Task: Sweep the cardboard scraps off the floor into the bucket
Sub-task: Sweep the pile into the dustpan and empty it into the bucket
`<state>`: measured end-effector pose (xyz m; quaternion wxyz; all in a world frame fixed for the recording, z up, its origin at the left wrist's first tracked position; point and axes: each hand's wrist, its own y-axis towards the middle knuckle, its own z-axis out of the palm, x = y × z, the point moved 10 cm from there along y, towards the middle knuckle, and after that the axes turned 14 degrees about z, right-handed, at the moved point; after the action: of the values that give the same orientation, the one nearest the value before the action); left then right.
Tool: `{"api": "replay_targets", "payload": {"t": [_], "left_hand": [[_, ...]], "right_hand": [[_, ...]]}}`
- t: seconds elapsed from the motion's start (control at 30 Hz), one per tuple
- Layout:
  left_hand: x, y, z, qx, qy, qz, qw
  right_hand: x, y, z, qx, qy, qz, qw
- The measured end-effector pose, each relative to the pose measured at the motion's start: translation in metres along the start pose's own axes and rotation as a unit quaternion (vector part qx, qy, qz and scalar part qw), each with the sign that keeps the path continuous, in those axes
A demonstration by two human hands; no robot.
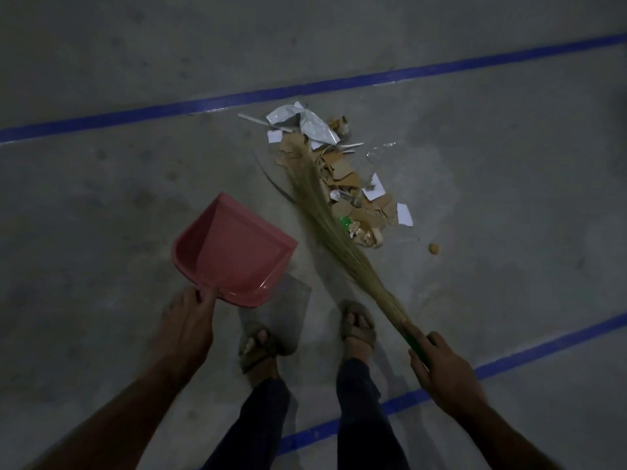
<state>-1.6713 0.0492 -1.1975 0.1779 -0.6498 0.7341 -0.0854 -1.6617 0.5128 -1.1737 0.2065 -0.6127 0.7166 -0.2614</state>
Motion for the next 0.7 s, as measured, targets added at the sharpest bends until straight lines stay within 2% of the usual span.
{"api": "replay_targets", "payload": {"t": [0.2,0.3,0.43,0.57,0.7], "left_hand": [[-0.031,0.043,0.069,0.056,0.019,0.04,0.997],[-0.049,0.078,0.122,0.102,0.032,0.065,0.992],[-0.069,0.135,0.169,0.103,0.032,0.071,0.992],[-0.085,0.18,0.19,0.092,0.021,0.082,0.992],[-0.113,0.216,0.2,0.083,-0.005,0.105,0.991]], "right_hand": [[-0.027,0.04,-0.019,-0.074,0.002,0.065,0.995],[-0.05,0.089,-0.024,-0.117,-0.005,0.082,0.99],[-0.095,0.168,-0.02,-0.146,-0.009,0.097,0.984],[-0.14,0.241,-0.006,-0.114,-0.05,0.1,0.987],[-0.155,0.275,0.017,-0.047,-0.096,0.038,0.994]]}}
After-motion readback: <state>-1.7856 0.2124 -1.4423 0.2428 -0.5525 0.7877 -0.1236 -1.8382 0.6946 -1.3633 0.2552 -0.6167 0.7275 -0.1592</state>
